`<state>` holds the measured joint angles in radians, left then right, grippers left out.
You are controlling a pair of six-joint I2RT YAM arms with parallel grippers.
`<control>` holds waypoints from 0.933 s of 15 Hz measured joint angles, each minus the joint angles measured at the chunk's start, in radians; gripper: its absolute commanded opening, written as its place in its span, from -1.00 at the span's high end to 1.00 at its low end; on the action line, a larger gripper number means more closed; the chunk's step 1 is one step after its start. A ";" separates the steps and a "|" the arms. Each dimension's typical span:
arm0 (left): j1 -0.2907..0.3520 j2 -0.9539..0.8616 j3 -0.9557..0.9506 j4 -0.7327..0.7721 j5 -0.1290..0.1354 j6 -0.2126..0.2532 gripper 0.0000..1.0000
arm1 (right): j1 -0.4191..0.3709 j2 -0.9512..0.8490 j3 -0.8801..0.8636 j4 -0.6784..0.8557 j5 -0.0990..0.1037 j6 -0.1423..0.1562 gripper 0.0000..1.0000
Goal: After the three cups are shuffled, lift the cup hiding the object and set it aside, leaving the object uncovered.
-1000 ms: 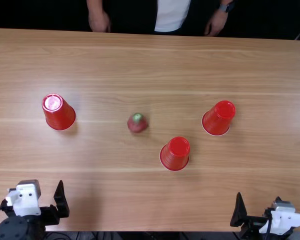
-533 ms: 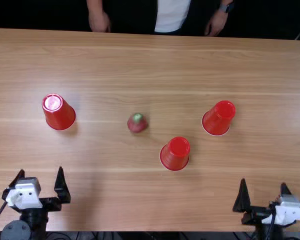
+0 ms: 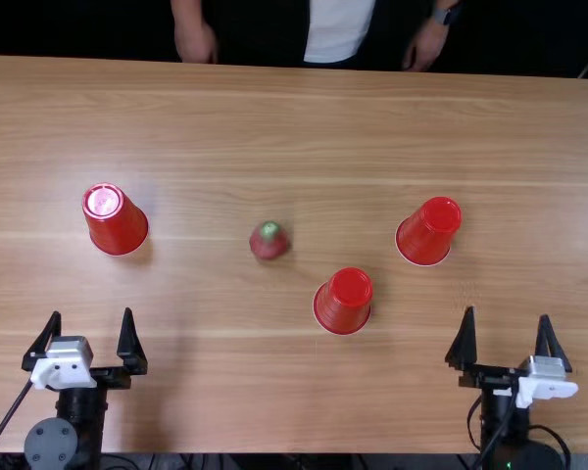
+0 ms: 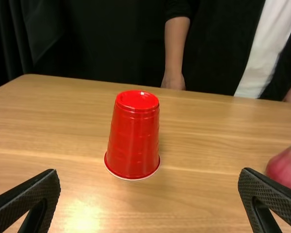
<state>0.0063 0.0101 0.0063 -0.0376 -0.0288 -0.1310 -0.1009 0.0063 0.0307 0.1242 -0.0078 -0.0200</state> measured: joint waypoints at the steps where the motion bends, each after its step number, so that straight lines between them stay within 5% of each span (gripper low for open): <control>1: 0.000 0.000 0.000 -0.005 0.003 0.000 -1.00 | 0.000 0.000 -0.013 -0.042 0.000 0.000 -1.00; 14: 0.000 0.000 0.000 -0.006 0.004 -0.002 -1.00 | 0.000 0.000 -0.014 -0.071 0.000 0.000 -1.00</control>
<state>0.0063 0.0101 0.0063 -0.0441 -0.0246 -0.1326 -0.1009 0.0063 0.0162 0.0528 -0.0078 -0.0196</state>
